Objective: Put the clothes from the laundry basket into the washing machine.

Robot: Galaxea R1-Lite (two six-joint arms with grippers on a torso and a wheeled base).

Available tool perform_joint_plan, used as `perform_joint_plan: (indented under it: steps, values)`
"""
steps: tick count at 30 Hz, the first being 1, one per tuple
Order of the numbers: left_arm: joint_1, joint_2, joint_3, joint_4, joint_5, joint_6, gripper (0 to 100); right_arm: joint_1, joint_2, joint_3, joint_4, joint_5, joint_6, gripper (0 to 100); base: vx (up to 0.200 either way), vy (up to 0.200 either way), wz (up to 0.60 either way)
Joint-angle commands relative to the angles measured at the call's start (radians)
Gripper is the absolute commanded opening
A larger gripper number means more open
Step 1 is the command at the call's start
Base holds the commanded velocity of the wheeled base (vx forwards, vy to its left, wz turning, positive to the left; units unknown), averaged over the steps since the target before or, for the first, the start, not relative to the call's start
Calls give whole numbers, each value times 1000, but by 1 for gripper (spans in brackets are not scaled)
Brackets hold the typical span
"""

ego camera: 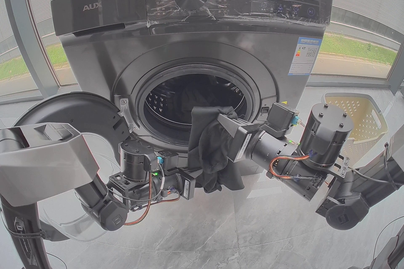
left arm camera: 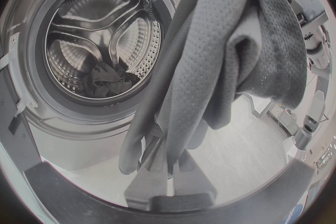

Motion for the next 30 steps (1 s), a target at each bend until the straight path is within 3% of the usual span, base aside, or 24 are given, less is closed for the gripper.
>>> perform_joint_plan:
  steps: [1,13,14,18,24,26,30]
  values:
    - [-2,16,4,-36,5,-1,0,-1,-2,11,-5,0,-1,0,0,0,0]
    - [-9,-135,260,-238,-1,-5,0,-50,35,43,-6,11,12,0,0,0,0]
    - [-9,-139,305,-287,0,-5,0,-58,43,46,-8,11,12,100,0,0,0]
    - [3,-139,374,-392,2,-9,0,-93,54,117,9,17,-14,100,0,0,0]
    - [1,-182,392,-393,-1,-38,0,-104,55,244,37,35,-71,100,0,0,0]
    - [-8,-193,378,-393,-1,-63,0,-107,55,285,44,51,-97,100,0,0,0]
    - [-12,-192,370,-393,-4,-64,0,-105,55,307,41,86,-116,100,0,0,0]
